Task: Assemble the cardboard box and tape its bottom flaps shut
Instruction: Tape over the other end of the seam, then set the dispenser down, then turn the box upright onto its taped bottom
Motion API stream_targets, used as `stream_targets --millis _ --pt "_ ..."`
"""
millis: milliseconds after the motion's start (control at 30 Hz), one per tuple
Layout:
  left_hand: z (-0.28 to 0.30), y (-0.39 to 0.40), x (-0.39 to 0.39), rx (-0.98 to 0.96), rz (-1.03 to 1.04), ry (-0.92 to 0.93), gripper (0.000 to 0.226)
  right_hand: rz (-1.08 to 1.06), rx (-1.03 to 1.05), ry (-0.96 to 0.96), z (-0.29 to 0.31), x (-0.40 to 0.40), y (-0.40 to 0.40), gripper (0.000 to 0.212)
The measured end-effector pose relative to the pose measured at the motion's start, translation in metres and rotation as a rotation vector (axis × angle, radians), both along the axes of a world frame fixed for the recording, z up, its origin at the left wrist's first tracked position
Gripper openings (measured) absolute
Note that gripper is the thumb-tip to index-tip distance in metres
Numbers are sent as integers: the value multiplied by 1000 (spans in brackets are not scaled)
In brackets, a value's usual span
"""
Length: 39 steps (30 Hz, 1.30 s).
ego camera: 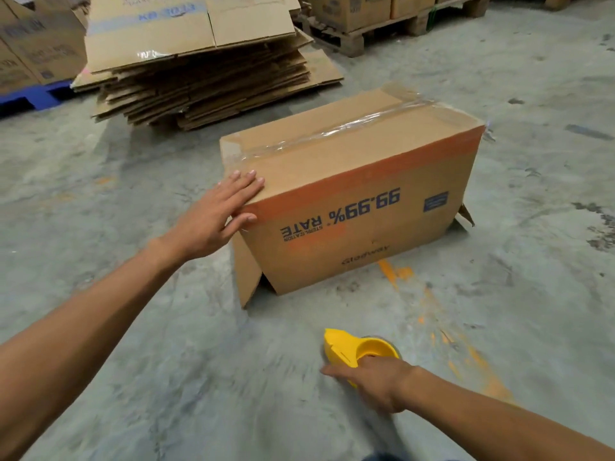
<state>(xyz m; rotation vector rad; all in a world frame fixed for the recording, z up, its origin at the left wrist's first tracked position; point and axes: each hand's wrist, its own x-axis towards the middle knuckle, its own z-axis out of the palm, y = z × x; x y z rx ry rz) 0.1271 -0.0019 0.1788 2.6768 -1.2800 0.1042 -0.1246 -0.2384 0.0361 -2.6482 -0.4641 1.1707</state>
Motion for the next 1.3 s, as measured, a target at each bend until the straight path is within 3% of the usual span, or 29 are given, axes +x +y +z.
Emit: stream_targets --millis 100,167,267,333,467,567,667,733,867,967,1067,1167,1300 --pt "-12 2 -3 -171 2 30 54 98 -57 14 7 8 5 79" --pt "-17 -3 -9 -288 0 18 50 136 -84 121 23 22 9 71" --pt "-22 -13 -17 -465 17 12 44 30 -93 308 70 61 2 47" --pt "-21 -18 -19 -566 74 52 43 -118 20 334 114 100 -11 37" --pt "-10 -31 -13 -638 236 160 45 -326 285 -20 210 168 -44 25" --pt "-4 -44 -14 -627 338 230 31 -408 367 -400 252 202 -69 21" --pt "-1 -48 -21 -628 368 288 31 -474 287 -743 248 226 -105 27" --pt "3 -49 -25 -615 428 368 34 -508 180 -813 231 239 -134 32" --pt "12 -50 -25 -532 475 523 38 -566 -66 -785 199 251 -183 48" --pt "19 -52 -29 -492 537 522 47 -554 -157 -747 193 256 -204 54" --pt "23 -53 -30 -439 581 436 45 -644 -171 -690 189 267 -233 64" --pt "28 -56 -23 -340 605 336 41 -776 -49 -650 182 280 -255 84" --pt "37 -66 1 -265 731 312 47 -809 33 -630 183 287 -257 74"
